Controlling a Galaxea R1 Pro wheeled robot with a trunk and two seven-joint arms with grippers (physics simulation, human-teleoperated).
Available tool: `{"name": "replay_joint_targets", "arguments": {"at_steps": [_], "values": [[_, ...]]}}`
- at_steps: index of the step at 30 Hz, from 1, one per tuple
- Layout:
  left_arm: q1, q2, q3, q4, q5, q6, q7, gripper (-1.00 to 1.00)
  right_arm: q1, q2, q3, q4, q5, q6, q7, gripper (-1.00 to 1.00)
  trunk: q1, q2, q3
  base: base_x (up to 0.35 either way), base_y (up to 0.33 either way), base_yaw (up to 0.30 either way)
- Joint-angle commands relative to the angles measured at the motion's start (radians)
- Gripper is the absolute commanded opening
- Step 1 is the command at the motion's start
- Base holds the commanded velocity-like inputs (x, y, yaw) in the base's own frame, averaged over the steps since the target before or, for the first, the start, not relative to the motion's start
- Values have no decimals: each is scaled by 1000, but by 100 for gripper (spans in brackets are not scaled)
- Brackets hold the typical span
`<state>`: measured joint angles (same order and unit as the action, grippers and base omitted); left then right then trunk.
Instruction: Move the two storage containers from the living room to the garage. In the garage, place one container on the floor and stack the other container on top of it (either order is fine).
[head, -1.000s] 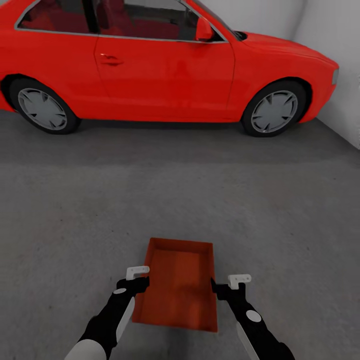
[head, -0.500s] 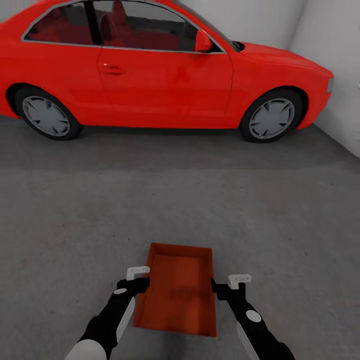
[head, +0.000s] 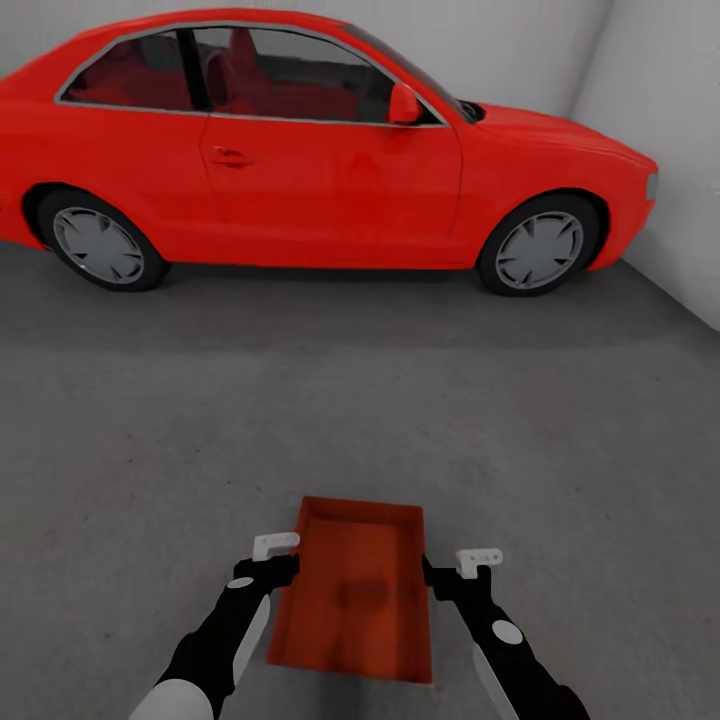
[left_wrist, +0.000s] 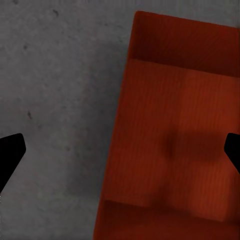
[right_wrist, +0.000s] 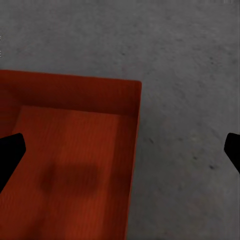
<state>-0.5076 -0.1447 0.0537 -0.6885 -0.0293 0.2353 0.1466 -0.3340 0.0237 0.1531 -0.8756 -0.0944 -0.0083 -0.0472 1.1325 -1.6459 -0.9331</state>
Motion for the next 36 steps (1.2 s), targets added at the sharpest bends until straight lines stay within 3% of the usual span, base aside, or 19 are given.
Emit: {"name": "replay_joint_targets", "arguments": {"at_steps": [1, 36], "values": [[0, -1, 3, -2, -3, 6, 0, 100, 0, -1, 3, 0, -10, -1, -5, 100, -4, 7, 4, 0, 0, 0], [0, -1, 3, 1, -3, 4, 1, 100, 0, -1, 3, 1, -10, -1, -5, 100, -138, 252, 170, 0, 0, 0]]}}
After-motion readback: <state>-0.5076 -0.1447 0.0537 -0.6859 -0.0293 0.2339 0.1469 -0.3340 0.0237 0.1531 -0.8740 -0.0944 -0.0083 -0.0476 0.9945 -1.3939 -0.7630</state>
